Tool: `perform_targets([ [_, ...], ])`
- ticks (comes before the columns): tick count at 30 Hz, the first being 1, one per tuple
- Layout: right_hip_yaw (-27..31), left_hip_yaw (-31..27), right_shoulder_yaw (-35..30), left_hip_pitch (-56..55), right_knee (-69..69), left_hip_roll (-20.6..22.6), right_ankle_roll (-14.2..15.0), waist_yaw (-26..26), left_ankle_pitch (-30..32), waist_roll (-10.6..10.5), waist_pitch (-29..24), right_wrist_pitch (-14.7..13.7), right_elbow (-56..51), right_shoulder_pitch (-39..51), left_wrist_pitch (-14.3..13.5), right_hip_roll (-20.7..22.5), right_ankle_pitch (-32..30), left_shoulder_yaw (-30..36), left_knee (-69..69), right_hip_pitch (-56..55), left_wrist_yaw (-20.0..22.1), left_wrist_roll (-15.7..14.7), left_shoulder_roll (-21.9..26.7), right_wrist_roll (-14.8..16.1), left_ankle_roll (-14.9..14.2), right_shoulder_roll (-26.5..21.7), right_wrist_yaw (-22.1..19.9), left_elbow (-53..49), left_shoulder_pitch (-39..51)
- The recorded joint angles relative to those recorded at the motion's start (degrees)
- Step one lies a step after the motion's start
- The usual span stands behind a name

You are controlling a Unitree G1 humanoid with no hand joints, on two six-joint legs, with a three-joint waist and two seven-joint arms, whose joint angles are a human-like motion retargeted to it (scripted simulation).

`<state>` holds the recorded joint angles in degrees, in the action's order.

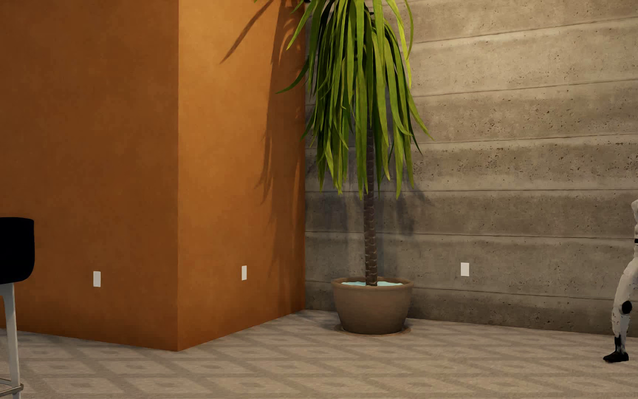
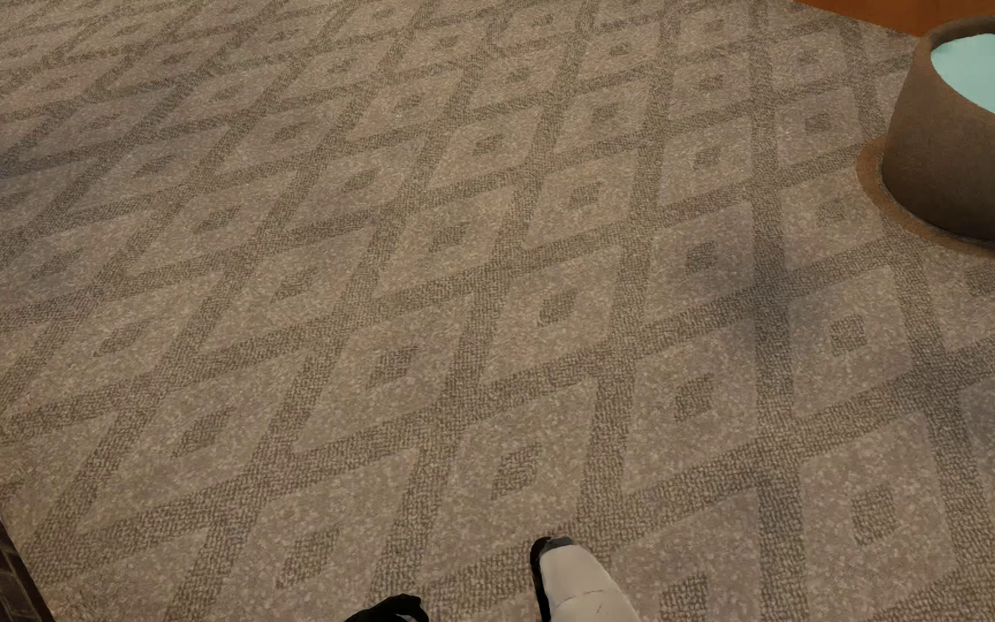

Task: Circle the corner

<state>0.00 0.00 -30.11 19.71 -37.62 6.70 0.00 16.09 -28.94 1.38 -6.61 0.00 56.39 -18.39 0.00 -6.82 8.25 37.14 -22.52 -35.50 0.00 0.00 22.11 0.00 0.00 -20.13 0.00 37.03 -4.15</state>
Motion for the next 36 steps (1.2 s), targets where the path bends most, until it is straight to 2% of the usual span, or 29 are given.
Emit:
perform_targets([
  [2,0.0,0.0,2.14,2.4,-6.14,-1.88,0.0,2.21,4.67,-0.52,0.72,0.0,1.32,-1.09,0.0,-0.05,1.13,-1.62,-1.44,-1.01,0.0,0.0,-0.62,0.0,0.0,0.16,0.0,3.6,-1.1],
  [3,0.0,0.0,1.96,1.41,-9.56,-2.13,0.0,2.99,10.36,-1.23,1.31,0.0,1.93,-0.79,0.0,0.23,1.85,0.11,-4.57,-1.86,0.0,0.0,-0.85,0.0,0.0,0.09,0.0,5.08,-2.57],
  [4,0.0,0.0,0.96,0.57,-12.79,-3.99,0.0,2.71,18.94,-2.47,1.2,0.0,3.15,-0.5,0.0,1.92,3.65,1.24,-9.95,-0.13,0.0,0.0,-1.34,0.0,0.0,0.06,0.0,8.12,-3.14],
  [5,0.0,0.0,0.62,-2.66,-14.4,-4.21,0.0,1.58,29.04,-2.0,1.32,0.0,3.62,-0.02,0.0,2.85,6.09,2.1,-18.48,2.18,0.0,0.0,-1.58,0.0,0.0,0.11,0.0,10.34,-4.46],
  [6,0.0,0.0,1.09,-8.34,-13.94,-4.2,0.0,-0.26,36.1,-1.13,1.33,0.0,3.06,0.45,0.0,4.08,8.05,2.47,-30.17,5.42,0.0,0.0,-1.66,0.0,0.0,0.7,0.0,13.11,-5.13],
  [7,0.0,0.0,1.1,-14.59,-13.53,-4.51,0.0,-1.55,37.54,-1.08,0.35,0.0,1.13,0.79,0.0,5.04,9.93,3.41,-42.87,9.35,0.0,0.0,-1.04,0.0,0.0,0.47,0.0,12.88,-6.24],
  [8,0.0,0.0,1.4,-20.47,-11.66,-4.44,0.0,-4.68,35.74,-0.26,-0.3,0.0,-0.7,1.49,0.0,6.39,11.4,2.24,-51.45,13.97,0.0,0.0,-1.01,0.0,0.0,0.81,0.0,13.38,-7.61],
  [9,0.0,0.0,1.24,-26.72,-9.08,-3.55,0.0,-8.16,34.6,0.7,-0.2,0.0,-2.69,2.04,0.0,6.3,12.14,0.59,-54.89,18.8,0.0,0.0,-1.38,0.0,0.0,0.8,0.0,13.2,-9.25],
  [11,0.0,0.0,3.35,-37.16,-1.1,-2.03,0.0,-14.42,36.53,2.46,-1.33,0.0,-7.07,3.33,0.0,6.3,10.99,2.63,-45.32,29.41,0.0,0.0,-0.87,0.0,0.0,0.48,0.0,14.51,-9.86],
  [13,0.0,0.0,3.7,-43.61,5.83,-2.05,0.0,-19.73,43.65,3.77,-1.15,0.0,-11.32,4.2,0.0,5.54,12.17,1.49,-23.9,39.69,0.0,0.0,-0.22,0.0,0.0,-0.4,0.0,13.35,-12.21],
  [14,0.0,0.0,4.21,-46.24,7.97,-2.33,0.0,-21.79,40.59,3.96,-0.57,0.0,-13.38,4.99,0.0,5.18,13.55,1.3,-14.12,43.68,0.0,0.0,-0.19,0.0,0.0,-1.1,0.0,13.13,-12.5],
  [16,0.0,0.0,4.29,-49.84,9.24,-3.15,0.0,-24.62,19.34,4.29,0.03,0.0,-15.43,7.04,0.0,4.38,16.47,1.38,-4.62,50.63,0.0,0.0,0.24,0.0,0.0,-2.17,0.0,12.44,-13.42],
  [17,0.0,0.0,5.01,-50.35,8.59,-4.99,0.0,-25.83,19.06,4.58,0.25,0.0,-15.65,8.51,0.0,4.46,16.26,0.37,-6.95,51.17,0.0,0.0,0.03,0.0,0.0,-2.08,0.0,12.54,-13.22],
  [18,0.0,0.0,5.62,-52.31,6.92,-3.62,0.0,-27.62,29.06,4.73,-0.15,0.0,-14.6,8.07,0.0,3.4,15.1,1.0,-6.7,54.39,0.0,0.0,0.1,0.0,0.0,-1.84,0.0,13.01,-13.92],
  [19,0.0,0.0,7.05,-54.7,3.38,-3.6,0.0,-28.89,40.39,5.33,0.5,0.0,-13.81,7.49,0.0,2.21,10.29,0.87,-11.7,53.51,0.0,0.0,-0.28,0.0,0.0,-1.45,0.0,13.46,-13.62],
  [20,0.0,0.0,7.37,-54.81,-2.81,-1.26,0.0,-27.7,45.55,7.31,1.16,0.0,-11.63,6.85,0.0,-0.17,1.4,0.98,-16.21,52.29,0.0,0.0,-0.46,0.0,0.0,-0.21,0.0,14.96,-13.77],
  [21,0.0,0.0,6.76,-52.64,-12.55,0.82,0.0,-25.28,45.26,7.39,1.68,0.0,-9.35,5.57,0.0,-0.43,-7.84,2.42,-18.85,49.1,0.0,0.0,-0.63,0.0,0.0,0.01,0.0,16.1,-13.17],
  [22,0.0,0.0,4.88,-49.87,-24.4,3.44,0.0,-23.24,43.66,7.41,2.23,0.0,-8.22,4.8,0.0,-1.46,-12.02,2.6,-19.75,42.64,0.0,0.0,-0.94,0.0,0.0,-0.27,0.0,16.44,-12.49],
  [23,0.0,0.0,5.77,-45.64,-35.0,5.53,0.0,-21.09,39.85,8.01,2.48,0.0,-8.76,3.05,0.0,-3.05,-7.15,-1.16,-18.87,36.17,0.0,0.0,-1.87,0.0,0.0,0.0,0.0,17.19,-11.98],
  [24,0.0,0.0,4.75,-38.34,-39.49,5.82,0.0,-18.26,35.41,6.97,1.56,0.0,-7.85,2.61,0.0,-2.07,0.78,-1.43,-15.88,31.67,0.0,0.0,-1.62,0.0,0.0,-0.05,0.0,16.38,-11.08],
  [25,0.0,0.0,3.95,-32.26,-40.17,5.31,0.0,-15.18,31.01,5.45,1.34,0.0,-7.01,2.0,0.0,-0.87,5.68,-1.43,-12.99,25.97,0.0,0.0,-1.26,0.0,0.0,-0.07,0.0,16.0,-9.58],
  [26,0.0,0.0,4.54,-27.56,-36.69,4.85,0.0,-10.86,26.64,3.94,1.94,0.0,-6.63,0.99,0.0,-0.62,7.52,-1.68,-10.49,20.67,0.0,0.0,-0.77,0.0,0.0,-0.13,0.0,14.53,-8.46],
  [28,0.0,0.0,4.73,-14.87,-21.24,2.11,0.0,-5.18,17.74,1.84,0.68,0.0,-6.28,-0.34,0.0,-0.03,6.77,-2.11,-4.18,15.15,0.0,0.0,1.36,0.0,0.0,-0.9,0.0,7.14,-7.22],
  [31,0.0,0.0,5.41,-4.23,6.05,0.55,0.0,-1.14,6.7,1.84,2.32,0.0,-5.7,-1.71,0.0,-1.81,1.16,-5.92,-1.05,8.73,0.0,0.0,3.19,0.0,0.0,-0.65,0.0,1.93,-3.2],
  [32,0.0,0.0,5.02,-1.68,27.78,0.13,0.0,-0.14,6.09,2.04,3.1,0.0,-4.9,-1.92,0.0,-3.16,-14.48,-5.85,-1.2,7.52,0.0,0.0,3.34,0.0,0.0,-0.7,0.0,1.87,-1.78],
  [33,0.0,0.0,5.34,0.98,9.04,-1.92,0.0,1.56,7.8,1.58,2.83,0.0,-4.36,-2.33,0.0,-3.74,-2.2,-7.37,-2.1,6.27,0.0,0.0,3.09,0.0,0.0,-0.69,0.0,1.69,-1.42],
  [34,0.0,0.0,4.85,3.35,2.7,-4.11,0.0,2.64,11.36,1.26,2.7,0.0,-3.29,-2.49,0.0,-3.32,4.02,-9.56,-4.22,4.85,0.0,0.0,2.66,0.0,0.0,-0.35,0.0,0.76,-2.1],
  [35,0.0,0.0,4.51,3.13,-3.62,-6.08,0.0,3.18,18.62,0.6,4.16,0.0,-1.51,-2.97,0.0,-2.67,0.6,-9.4,-8.93,3.19,0.0,0.0,1.89,0.0,0.0,0.04,0.0,1.9,-3.81],
  [36,0.0,0.0,3.84,1.37,-9.82,-8.01,0.0,2.48,30.6,-1.05,4.59,0.0,1.03,-2.98,0.0,0.13,-0.27,-9.53,-17.09,2.85,0.0,0.0,-0.16,0.0,0.0,0.1,0.0,5.65,-4.79],
])
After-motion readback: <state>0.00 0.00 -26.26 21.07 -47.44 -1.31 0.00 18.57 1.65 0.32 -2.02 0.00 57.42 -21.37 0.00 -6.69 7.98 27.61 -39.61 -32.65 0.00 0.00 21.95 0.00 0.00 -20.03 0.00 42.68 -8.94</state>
